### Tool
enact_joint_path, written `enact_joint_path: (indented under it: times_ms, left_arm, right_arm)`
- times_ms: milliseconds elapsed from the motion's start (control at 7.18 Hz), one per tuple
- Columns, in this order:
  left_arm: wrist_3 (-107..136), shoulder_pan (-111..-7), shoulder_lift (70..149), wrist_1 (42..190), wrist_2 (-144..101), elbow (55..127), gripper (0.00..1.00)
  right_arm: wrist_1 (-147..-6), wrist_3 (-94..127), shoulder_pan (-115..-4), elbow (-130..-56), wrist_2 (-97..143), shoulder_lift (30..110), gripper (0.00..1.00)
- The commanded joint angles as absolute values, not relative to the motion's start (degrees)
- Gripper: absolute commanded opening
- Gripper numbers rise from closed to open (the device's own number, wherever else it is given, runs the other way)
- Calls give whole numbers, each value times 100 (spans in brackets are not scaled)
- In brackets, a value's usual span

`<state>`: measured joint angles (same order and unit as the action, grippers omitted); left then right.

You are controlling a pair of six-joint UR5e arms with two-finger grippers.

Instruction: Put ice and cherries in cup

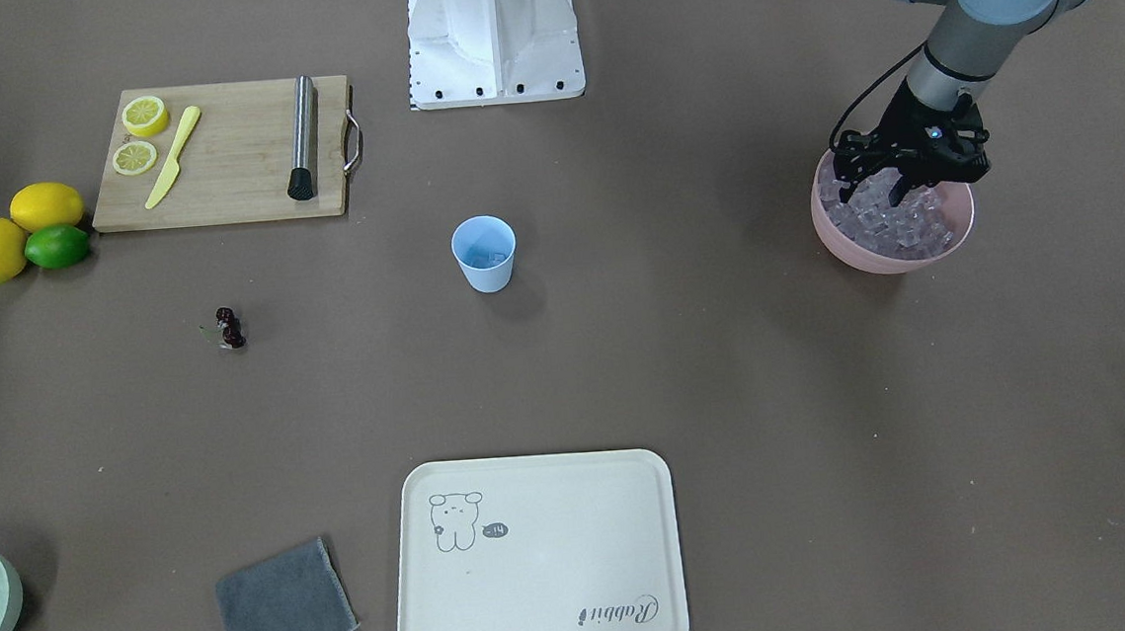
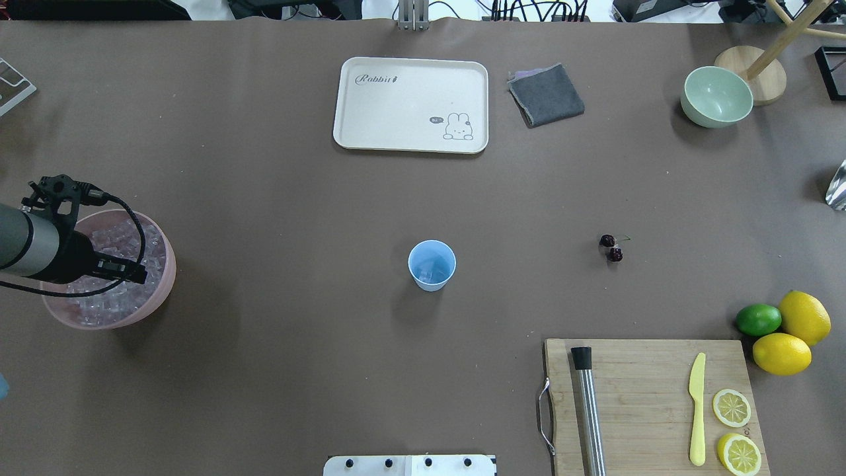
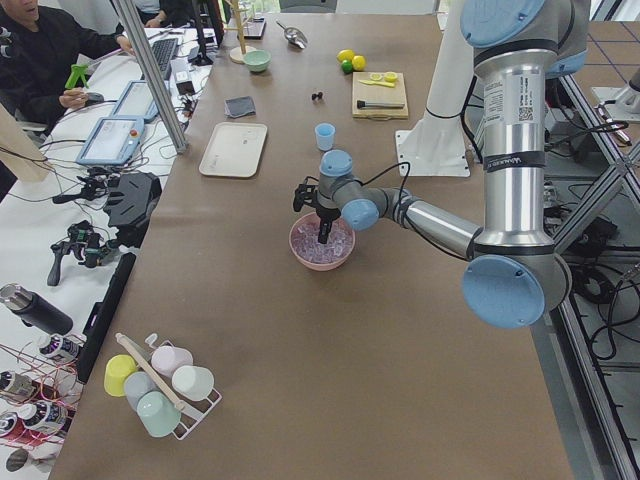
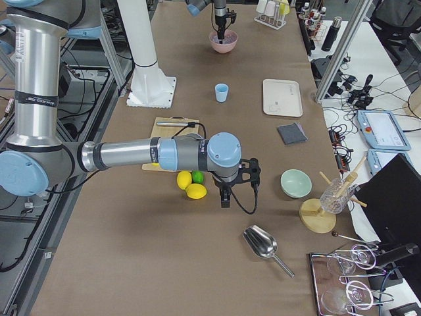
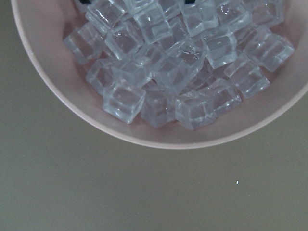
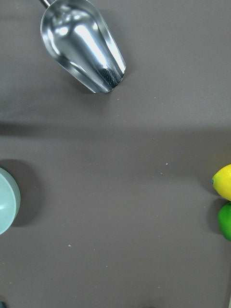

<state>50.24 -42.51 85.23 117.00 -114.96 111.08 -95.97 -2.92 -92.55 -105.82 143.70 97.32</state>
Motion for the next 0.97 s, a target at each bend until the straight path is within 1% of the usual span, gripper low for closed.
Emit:
enact_joint_path:
  times_ms: [0,278,418,557,835]
  left_arm:
    - [4992,-4236,8543,11698,-11496,11057,64]
    - [4992,-4236,8552,11707,-11496,11074,63]
    - [4992,-4228,8560,11707,-11496,11066,61]
    - [4983,-4219,8604,11707,-11496,11065,54]
    - [4983,-4175,8631,11707,-11487,11039,52]
  right_arm:
    - [-9589,-299,-9255,-10591,14370,9773,100]
    - [-9589,-299,-9255,-10591,14370,9791,100]
    - [-9589,-299,-9264,-10582,14361,9791,100]
    - [-9589,-299,-9255,-10582,14361,9800,100]
    - [-9589,-308,-9255,-10573,14361,9826,100]
